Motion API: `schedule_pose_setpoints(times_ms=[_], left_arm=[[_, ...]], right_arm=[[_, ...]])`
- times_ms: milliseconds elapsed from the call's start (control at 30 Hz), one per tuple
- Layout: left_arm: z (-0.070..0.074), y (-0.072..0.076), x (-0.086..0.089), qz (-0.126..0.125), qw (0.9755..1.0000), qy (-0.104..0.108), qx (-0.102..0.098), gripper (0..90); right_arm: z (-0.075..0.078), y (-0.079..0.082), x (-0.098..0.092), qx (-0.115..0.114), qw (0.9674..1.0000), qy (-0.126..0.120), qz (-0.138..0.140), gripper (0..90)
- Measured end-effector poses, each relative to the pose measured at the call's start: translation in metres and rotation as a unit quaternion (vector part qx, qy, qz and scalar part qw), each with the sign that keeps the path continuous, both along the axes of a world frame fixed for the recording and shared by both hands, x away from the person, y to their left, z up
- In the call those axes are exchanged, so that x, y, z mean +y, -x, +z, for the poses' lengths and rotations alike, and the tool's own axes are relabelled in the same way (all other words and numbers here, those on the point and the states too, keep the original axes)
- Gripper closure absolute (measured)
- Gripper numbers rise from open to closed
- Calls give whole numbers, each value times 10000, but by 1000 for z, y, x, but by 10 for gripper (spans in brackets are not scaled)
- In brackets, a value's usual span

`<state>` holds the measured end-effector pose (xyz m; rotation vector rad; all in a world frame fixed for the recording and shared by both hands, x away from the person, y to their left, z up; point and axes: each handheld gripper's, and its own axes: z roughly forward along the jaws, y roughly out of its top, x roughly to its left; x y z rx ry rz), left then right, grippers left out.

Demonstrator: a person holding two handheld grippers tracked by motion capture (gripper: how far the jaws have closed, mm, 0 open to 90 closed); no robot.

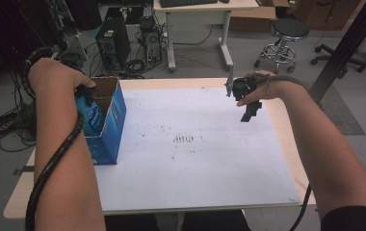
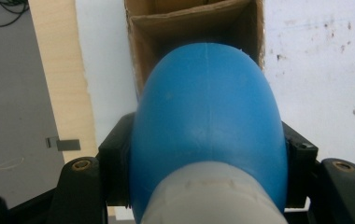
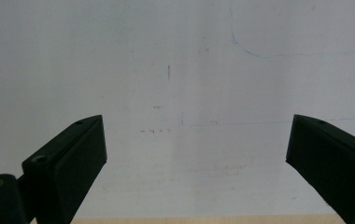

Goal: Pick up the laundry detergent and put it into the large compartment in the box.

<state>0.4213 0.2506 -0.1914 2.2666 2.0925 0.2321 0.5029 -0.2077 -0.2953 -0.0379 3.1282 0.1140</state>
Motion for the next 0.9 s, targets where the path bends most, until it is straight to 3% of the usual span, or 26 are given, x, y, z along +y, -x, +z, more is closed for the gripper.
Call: schedule_pose_setpoints(times_ms=[433,900], left_arm=[[-34,-3,-1,-33,9999,114,102,376],[-57,-5,4,24,9998,124,181,375]], right_arm=[[0,1,1,8,10000,8,21,48],[-3,2,1,44,10000,19,-13,48]])
